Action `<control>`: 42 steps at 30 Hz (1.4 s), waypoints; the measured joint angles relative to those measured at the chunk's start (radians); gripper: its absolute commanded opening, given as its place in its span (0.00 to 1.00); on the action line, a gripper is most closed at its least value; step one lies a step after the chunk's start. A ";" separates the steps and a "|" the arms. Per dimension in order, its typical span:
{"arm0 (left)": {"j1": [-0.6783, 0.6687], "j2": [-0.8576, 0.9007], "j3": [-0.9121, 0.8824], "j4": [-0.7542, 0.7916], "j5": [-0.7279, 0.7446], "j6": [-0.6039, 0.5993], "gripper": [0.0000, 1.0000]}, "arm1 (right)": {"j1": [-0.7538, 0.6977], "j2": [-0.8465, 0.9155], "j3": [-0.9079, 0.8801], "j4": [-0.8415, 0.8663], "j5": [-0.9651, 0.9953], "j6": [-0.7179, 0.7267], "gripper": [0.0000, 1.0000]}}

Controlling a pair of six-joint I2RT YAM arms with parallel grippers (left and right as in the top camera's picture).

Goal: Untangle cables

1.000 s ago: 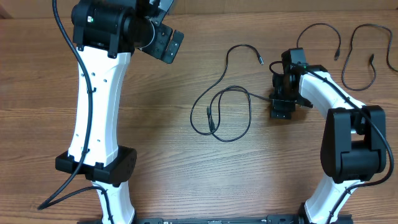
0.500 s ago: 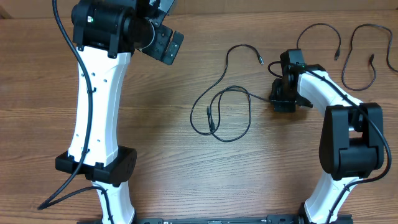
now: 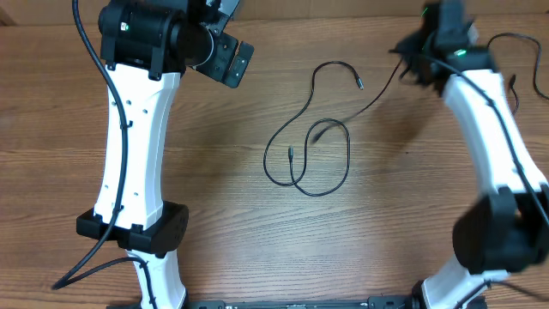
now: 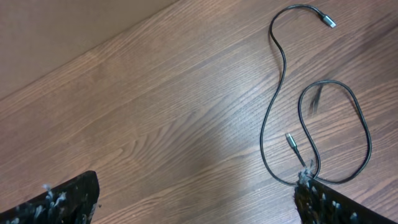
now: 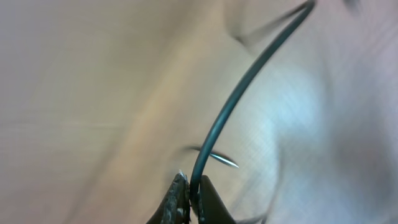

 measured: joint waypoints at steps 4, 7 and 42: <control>0.000 0.000 0.000 0.012 0.000 0.000 1.00 | 0.013 -0.098 0.186 -0.047 0.001 -0.198 0.04; 0.000 0.000 0.000 0.026 0.000 0.000 1.00 | 0.031 -0.149 0.315 -0.047 0.002 -0.333 0.04; 0.000 0.000 0.000 0.014 0.042 0.000 1.00 | -0.229 0.149 -0.130 -0.295 0.092 -0.106 0.98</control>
